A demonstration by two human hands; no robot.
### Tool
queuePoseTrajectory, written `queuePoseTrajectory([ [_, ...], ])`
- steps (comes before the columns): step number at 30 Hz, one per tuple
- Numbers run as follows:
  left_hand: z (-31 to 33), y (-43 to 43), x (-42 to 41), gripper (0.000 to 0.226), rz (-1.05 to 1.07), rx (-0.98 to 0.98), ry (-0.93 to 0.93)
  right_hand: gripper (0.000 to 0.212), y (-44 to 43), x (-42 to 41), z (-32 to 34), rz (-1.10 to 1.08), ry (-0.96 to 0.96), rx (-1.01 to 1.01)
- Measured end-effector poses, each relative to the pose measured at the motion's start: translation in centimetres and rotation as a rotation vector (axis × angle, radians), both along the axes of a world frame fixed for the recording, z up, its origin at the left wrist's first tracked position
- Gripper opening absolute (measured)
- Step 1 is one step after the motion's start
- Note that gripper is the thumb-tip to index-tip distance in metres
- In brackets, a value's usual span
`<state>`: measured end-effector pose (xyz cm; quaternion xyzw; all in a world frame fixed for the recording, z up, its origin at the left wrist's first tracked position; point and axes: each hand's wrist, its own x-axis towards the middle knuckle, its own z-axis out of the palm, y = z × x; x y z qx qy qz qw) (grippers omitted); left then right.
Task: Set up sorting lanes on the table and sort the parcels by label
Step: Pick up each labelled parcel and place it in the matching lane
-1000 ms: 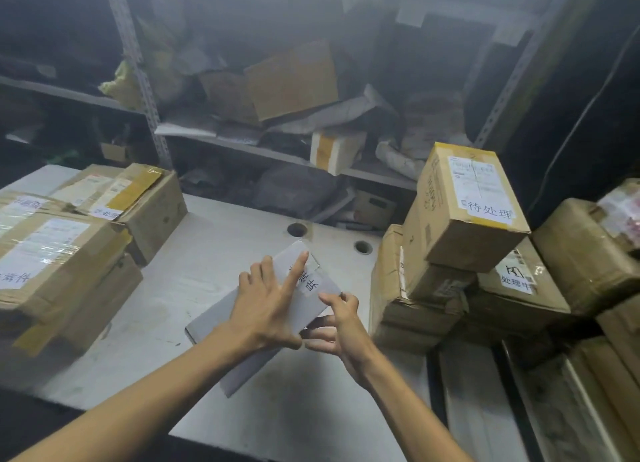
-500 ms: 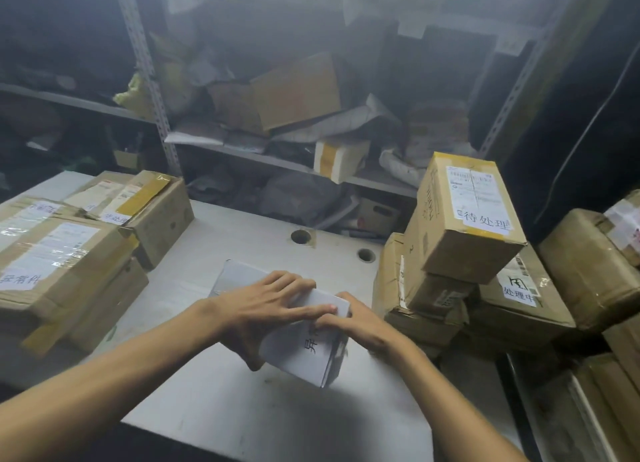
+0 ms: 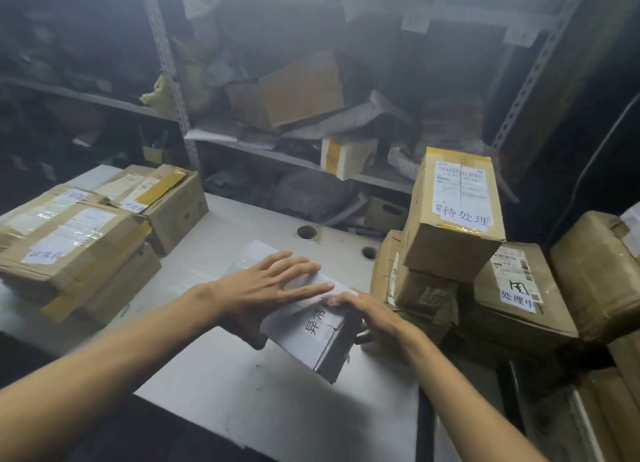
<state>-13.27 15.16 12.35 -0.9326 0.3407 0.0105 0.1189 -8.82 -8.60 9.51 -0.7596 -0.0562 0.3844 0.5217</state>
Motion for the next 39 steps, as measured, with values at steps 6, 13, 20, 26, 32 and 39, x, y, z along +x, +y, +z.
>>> queuePoseTrajectory([
  [6,-2.3,0.8,-2.6,0.115,0.725,-0.931,-0.054,0.079,-0.8,-0.3,-1.5,-0.246,0.049,0.206],
  [13,-3.1,-2.8,-3.2,0.095,1.007,-1.864,0.743,0.078,0.9,-3.0,-1.5,-0.153,0.039,0.387],
  [20,-4.0,-2.9,-5.6,0.089,0.749,-1.904,0.722,0.064,-0.1,-4.5,0.3,-0.115,-0.034,0.332],
  [26,-4.5,-4.0,-9.2,0.090,0.693,-1.794,0.792,0.057,-1.0,-9.4,0.1,-0.233,-0.105,0.394],
  [32,-5.2,-7.8,-12.9,0.083,0.608,-1.685,0.929,0.072,-4.9,-14.9,-1.2,-0.386,-0.092,0.405],
  [39,-3.5,-16.1,-15.2,0.077,0.486,-1.570,1.030,0.071,-13.4,-20.2,-0.8,-0.550,-0.140,0.418],
])
